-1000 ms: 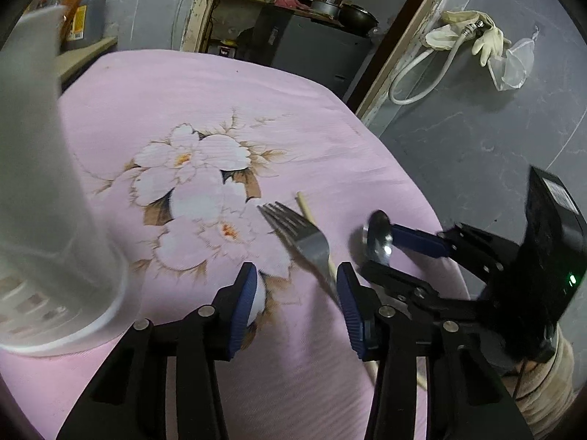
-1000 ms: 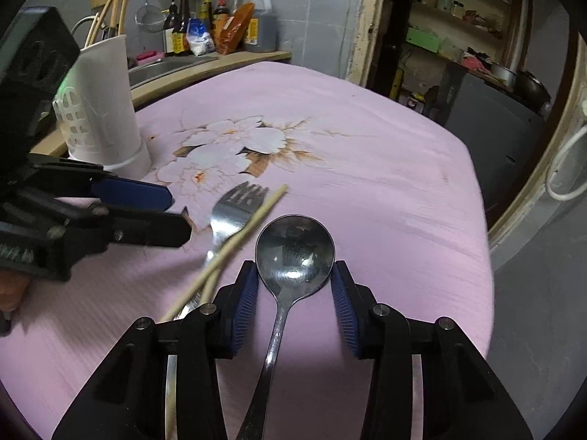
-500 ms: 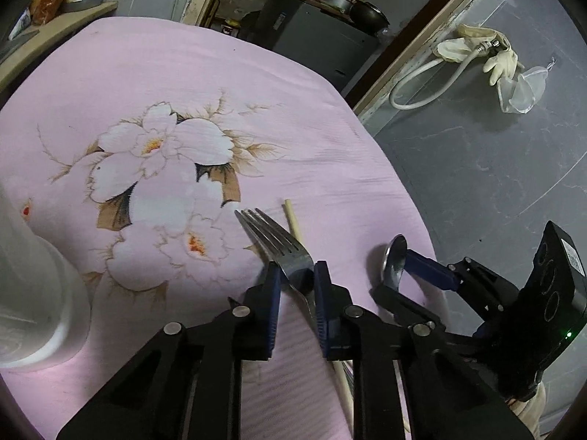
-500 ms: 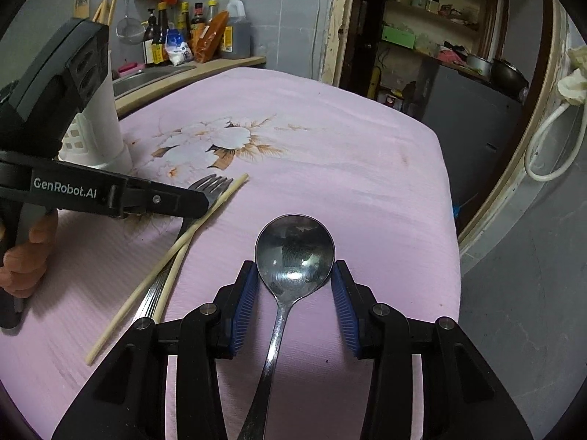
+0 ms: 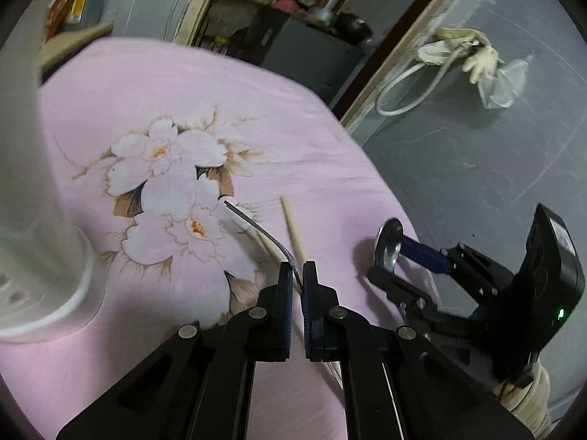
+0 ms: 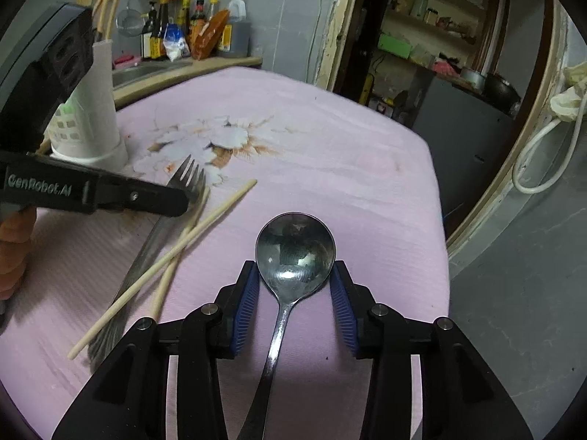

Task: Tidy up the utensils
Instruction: 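Lift the fork and spoon and carry both toward the white caddy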

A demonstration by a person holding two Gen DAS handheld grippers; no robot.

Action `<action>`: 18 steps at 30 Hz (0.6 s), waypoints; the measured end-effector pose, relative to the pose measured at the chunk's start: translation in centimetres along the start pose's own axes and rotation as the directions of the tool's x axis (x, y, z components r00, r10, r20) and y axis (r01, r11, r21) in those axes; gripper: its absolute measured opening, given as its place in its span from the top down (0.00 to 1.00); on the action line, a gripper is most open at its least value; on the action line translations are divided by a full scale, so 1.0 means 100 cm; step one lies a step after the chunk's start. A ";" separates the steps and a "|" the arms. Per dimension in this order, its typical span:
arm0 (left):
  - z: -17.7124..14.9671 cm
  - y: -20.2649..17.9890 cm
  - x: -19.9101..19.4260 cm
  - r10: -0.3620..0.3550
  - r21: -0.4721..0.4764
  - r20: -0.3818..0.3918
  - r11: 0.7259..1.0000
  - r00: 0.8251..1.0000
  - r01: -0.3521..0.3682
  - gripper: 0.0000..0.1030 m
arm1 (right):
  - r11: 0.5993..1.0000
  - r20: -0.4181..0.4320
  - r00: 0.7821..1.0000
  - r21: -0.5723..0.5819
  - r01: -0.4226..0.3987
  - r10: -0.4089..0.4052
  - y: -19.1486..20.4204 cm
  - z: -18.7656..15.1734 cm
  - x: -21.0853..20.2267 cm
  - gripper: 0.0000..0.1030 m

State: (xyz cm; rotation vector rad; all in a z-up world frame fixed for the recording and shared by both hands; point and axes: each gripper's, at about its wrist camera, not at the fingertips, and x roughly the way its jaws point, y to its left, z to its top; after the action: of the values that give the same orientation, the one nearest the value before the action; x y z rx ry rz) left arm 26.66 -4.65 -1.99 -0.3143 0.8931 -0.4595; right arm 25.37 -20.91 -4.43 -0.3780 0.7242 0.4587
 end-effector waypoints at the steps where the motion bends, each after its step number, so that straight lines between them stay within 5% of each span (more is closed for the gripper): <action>1: -0.002 -0.004 -0.004 0.002 0.017 0.018 1.000 1.000 -0.003 0.98 | 1.000 0.020 1.000 0.006 0.006 -0.006 0.000 -0.001 -0.005 0.63; 5: -0.014 -0.028 -0.031 0.034 0.129 0.168 0.990 0.985 -0.056 0.99 | 0.999 0.128 0.990 0.006 0.051 -0.051 0.006 -0.010 -0.030 0.63; 11: -0.034 -0.053 -0.063 0.041 0.223 0.374 0.966 0.927 -0.133 1.00 | 0.991 0.293 0.948 -0.006 0.133 -0.125 0.023 -0.018 -0.063 0.63; 18: -0.050 -0.058 -0.085 0.051 0.216 0.508 0.959 0.860 -0.185 1.00 | 0.984 0.428 0.888 0.030 0.174 -0.170 0.032 -0.021 -0.088 0.63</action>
State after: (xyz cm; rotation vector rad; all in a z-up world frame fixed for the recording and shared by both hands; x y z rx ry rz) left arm 16.65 -5.67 3.35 -0.1239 0.3340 -0.3493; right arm 16.77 -21.58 -0.22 -0.3312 0.2550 0.3595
